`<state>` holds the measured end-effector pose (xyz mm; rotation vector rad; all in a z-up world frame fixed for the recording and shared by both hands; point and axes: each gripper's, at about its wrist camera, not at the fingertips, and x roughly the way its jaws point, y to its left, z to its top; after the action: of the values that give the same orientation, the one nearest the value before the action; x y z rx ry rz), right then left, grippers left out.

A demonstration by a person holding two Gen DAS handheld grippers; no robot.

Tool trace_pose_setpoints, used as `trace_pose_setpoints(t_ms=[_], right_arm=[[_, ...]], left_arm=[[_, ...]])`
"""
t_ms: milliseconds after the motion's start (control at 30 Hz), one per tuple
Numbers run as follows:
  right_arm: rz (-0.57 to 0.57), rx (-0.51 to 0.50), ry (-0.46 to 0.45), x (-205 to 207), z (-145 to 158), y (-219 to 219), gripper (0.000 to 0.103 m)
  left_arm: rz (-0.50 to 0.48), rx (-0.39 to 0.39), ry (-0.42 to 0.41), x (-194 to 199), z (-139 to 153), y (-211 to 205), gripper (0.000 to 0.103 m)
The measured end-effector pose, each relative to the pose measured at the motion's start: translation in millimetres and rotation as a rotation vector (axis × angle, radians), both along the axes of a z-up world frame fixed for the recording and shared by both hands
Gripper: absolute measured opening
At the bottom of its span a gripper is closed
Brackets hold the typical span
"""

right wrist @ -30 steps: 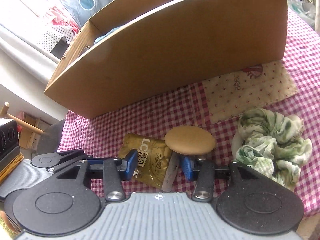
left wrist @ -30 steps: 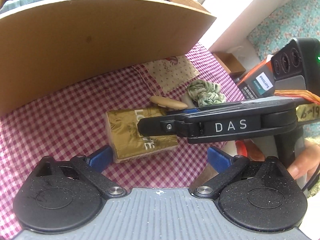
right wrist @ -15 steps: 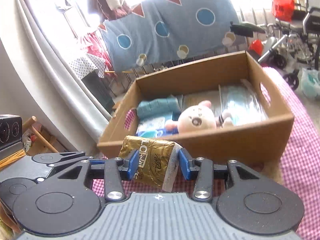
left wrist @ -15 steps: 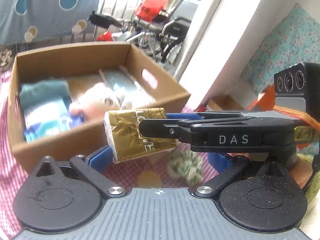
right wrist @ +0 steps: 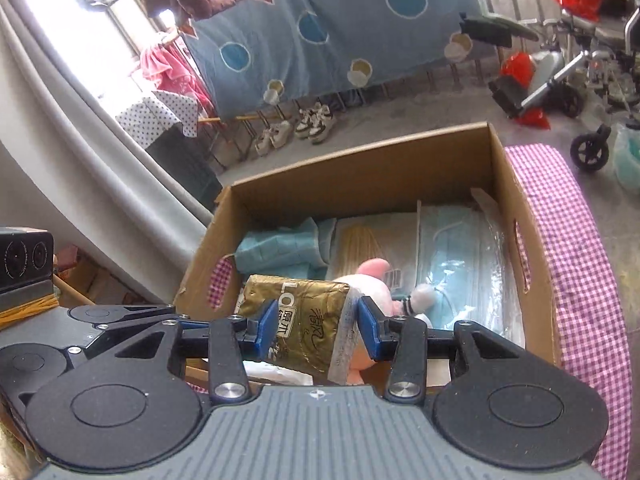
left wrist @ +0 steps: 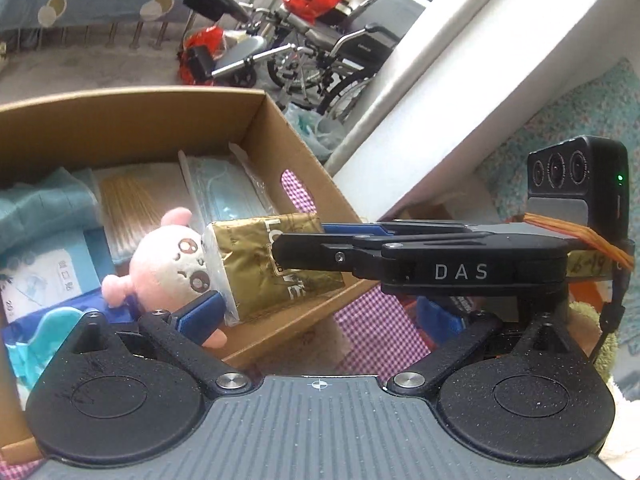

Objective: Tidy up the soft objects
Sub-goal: 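Carry the tissue pack into the box and lower it beside the masks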

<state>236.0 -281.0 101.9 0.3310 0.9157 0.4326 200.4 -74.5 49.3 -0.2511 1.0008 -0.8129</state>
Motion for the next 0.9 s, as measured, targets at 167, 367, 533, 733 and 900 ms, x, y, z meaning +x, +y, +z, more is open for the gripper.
trace_pose_setpoints(t_ms=[167,367,533,733,900], right_arm=[[0.035,-0.035,0.162,36,-30,-9,0.047],[0.076,-0.086,0.314,60,-55,-17,0.046],[0.112,-0.158,0.387,73,-65,-19,0.046],[0.150,-0.236,0.451,82,-77,-16,0.046],[0.173,-0.278,0.453,82,-78,-11,0.046]], left_arm=[[-0.005,-0.058,0.195,27,-41,-7,0.102],[-0.026,-0.102,0.328,48,-67,-19,0.102],[-0.041,-0.101,0.397,57,-82,-32,0.102],[-0.032,-0.081,0.431,61,-89,-38,0.102],[-0.012,-0.090,0.437,63,-88,-33,0.102]])
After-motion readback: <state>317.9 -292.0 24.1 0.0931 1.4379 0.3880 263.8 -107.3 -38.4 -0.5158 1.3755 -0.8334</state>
